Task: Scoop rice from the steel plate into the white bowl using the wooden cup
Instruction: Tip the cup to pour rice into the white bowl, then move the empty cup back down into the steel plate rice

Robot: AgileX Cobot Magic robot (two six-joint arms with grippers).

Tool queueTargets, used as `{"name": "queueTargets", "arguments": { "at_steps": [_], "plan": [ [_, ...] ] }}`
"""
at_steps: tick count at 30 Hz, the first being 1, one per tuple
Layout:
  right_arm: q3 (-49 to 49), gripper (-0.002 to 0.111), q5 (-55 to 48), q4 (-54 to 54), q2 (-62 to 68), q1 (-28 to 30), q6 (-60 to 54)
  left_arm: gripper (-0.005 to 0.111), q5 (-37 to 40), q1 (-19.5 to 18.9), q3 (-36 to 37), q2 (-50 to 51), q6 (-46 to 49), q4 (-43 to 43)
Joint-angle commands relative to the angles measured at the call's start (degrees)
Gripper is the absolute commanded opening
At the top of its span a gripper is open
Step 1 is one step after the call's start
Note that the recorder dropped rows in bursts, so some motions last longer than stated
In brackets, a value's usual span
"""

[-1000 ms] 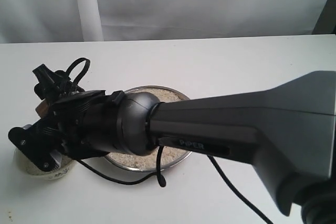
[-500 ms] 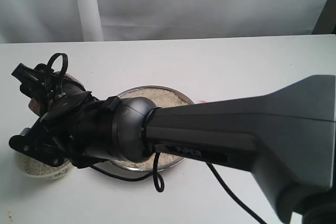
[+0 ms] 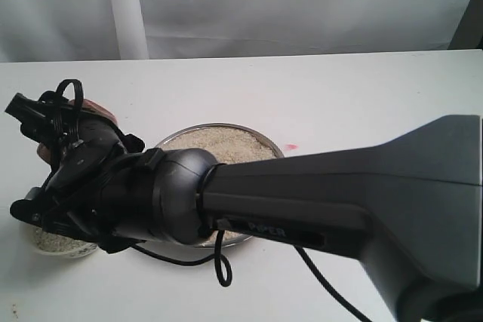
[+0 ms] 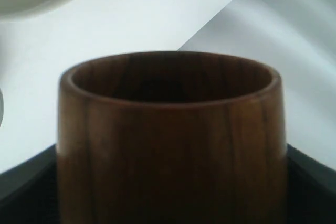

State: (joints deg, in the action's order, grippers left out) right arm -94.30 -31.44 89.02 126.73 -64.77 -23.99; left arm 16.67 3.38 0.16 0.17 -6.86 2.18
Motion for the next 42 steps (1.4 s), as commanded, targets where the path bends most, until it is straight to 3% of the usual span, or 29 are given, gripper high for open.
{"name": "queueTargets", "arguments": {
  "at_steps": [1,6,12,18,25,30,42],
  "plan": [
    [-0.5,0.000,-2.6,-0.4,-0.4,-0.1,5.2,0.000,-0.3,0.2,-0.2,-0.2,-0.2,-0.3],
    [-0.5,0.000,-2.6,-4.5,-2.1,0.9,24.9,0.000,-0.3,0.2,-0.2,-0.2,-0.2,-0.3],
    [1.0,0.000,-4.2,-13.0,-9.3,5.3,31.4,0.000,-0.3,0.2,-0.2,-0.2,-0.1,-0.3],
    [7.3,0.000,-6.3,-17.4,-16.0,10.8,30.5,0.000,-0.3,0.2,-0.2,-0.2,-0.1,-0.3],
    [11.4,0.000,-10.0,-15.8,-13.3,15.6,20.6,0.000,-0.3,0.2,-0.2,-0.2,-0.2,-0.3],
    [11.5,0.000,-13.2,-12.8,-8.7,17.0,15.5,0.000,-0.3,0.2,-0.2,-0.2,-0.2,-0.3],
    [11.5,0.000,-15.3,-9.1,-0.6,17.4,15.2,0.000,-0.3,0.2,-0.2,-0.2,-0.1,-0.3]
  ]
}}
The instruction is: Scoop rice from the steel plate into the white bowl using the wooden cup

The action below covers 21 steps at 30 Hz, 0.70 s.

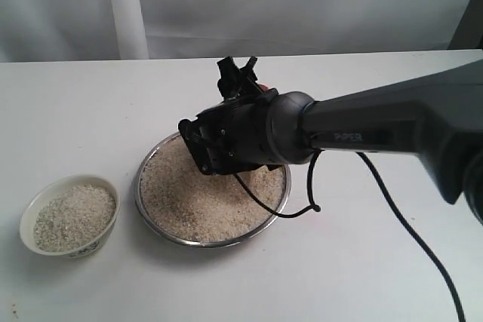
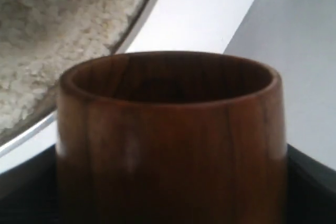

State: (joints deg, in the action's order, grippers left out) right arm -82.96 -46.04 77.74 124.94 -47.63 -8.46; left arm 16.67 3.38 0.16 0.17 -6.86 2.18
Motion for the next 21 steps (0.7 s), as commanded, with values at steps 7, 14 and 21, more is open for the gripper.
{"name": "queueTargets", "arguments": {
  "at_steps": [7,14,21],
  "plan": [
    [0.2,0.000,-0.7,2.2,3.3,0.2,-0.4,0.000,-0.3,0.2,-0.2,-0.2,-0.2,-0.3],
    [0.2,0.000,0.6,1.9,3.4,-0.8,-0.4,0.000,-0.3,0.2,-0.2,-0.2,-0.2,-0.3],
    [0.2,0.000,3.7,0.5,3.4,-3.1,-0.4,0.000,-0.3,0.2,-0.2,-0.2,0.0,-0.3]
  ]
}}
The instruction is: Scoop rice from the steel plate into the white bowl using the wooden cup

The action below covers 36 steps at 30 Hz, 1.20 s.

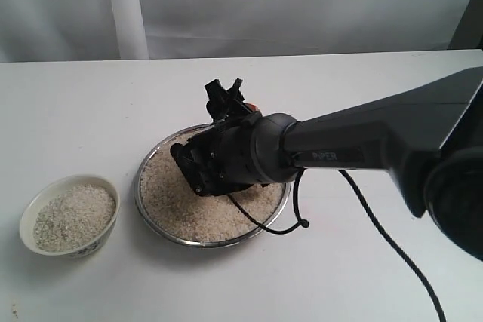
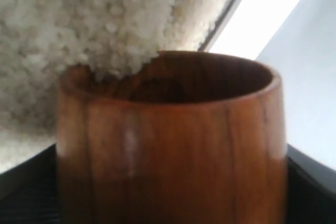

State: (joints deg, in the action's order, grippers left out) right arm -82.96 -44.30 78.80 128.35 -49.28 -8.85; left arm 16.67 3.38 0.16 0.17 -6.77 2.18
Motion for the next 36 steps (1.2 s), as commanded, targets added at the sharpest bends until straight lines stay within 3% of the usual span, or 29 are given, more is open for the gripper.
{"name": "queueTargets", "arguments": {
  "at_steps": [1,13,36],
  "plan": [
    [0.2,0.000,2.9,-1.4,0.0,-1.7,0.0,0.000,-0.3,0.2,-0.2,-0.2,-0.1,-0.3],
    [0.2,0.000,7.5,-11.6,-0.2,-2.9,0.8,0.000,-0.3,0.2,-0.2,-0.2,-0.2,-0.3],
    [0.3,0.000,11.2,-22.8,-1.5,-1.6,22.2,0.000,-0.3,0.2,-0.2,-0.2,-0.3,-0.3]
  ]
}}
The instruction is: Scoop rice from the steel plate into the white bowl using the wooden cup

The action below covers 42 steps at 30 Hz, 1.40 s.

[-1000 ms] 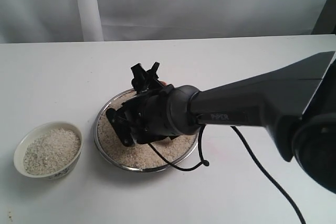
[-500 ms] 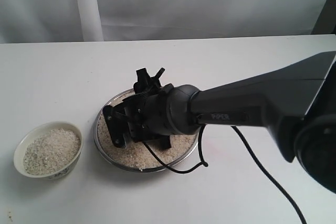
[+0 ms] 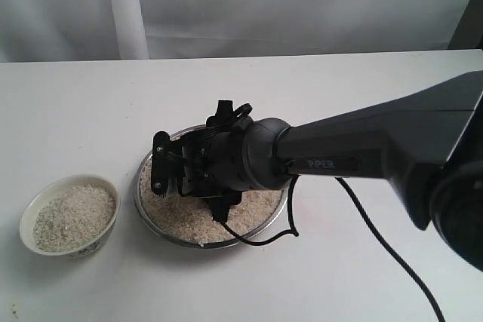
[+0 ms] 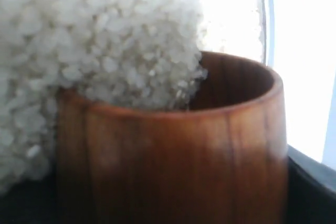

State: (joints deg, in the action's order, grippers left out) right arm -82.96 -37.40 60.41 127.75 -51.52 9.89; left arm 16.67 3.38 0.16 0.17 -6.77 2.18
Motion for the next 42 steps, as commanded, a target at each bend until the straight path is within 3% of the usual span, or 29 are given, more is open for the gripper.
{"name": "queueTargets", "arguments": {
  "at_steps": [1,12,31,42],
  "plan": [
    [0.5,0.000,4.9,-4.9,-1.2,0.8,3.9,0.000,-0.3,0.2,-0.2,-0.2,-0.3,-0.3],
    [7.1,0.000,16.4,-10.3,-4.4,4.7,5.6,0.000,-0.3,0.2,-0.2,-0.2,-0.2,-0.3],
    [21.2,0.000,64.4,-20.2,-9.7,15.6,4.9,0.000,-0.3,0.2,-0.2,-0.2,-0.2,-0.3],
    [21.3,0.000,69.8,-20.2,-9.7,15.6,4.9,0.000,-0.3,0.2,-0.2,-0.2,-0.3,-0.3]
  ]
}}
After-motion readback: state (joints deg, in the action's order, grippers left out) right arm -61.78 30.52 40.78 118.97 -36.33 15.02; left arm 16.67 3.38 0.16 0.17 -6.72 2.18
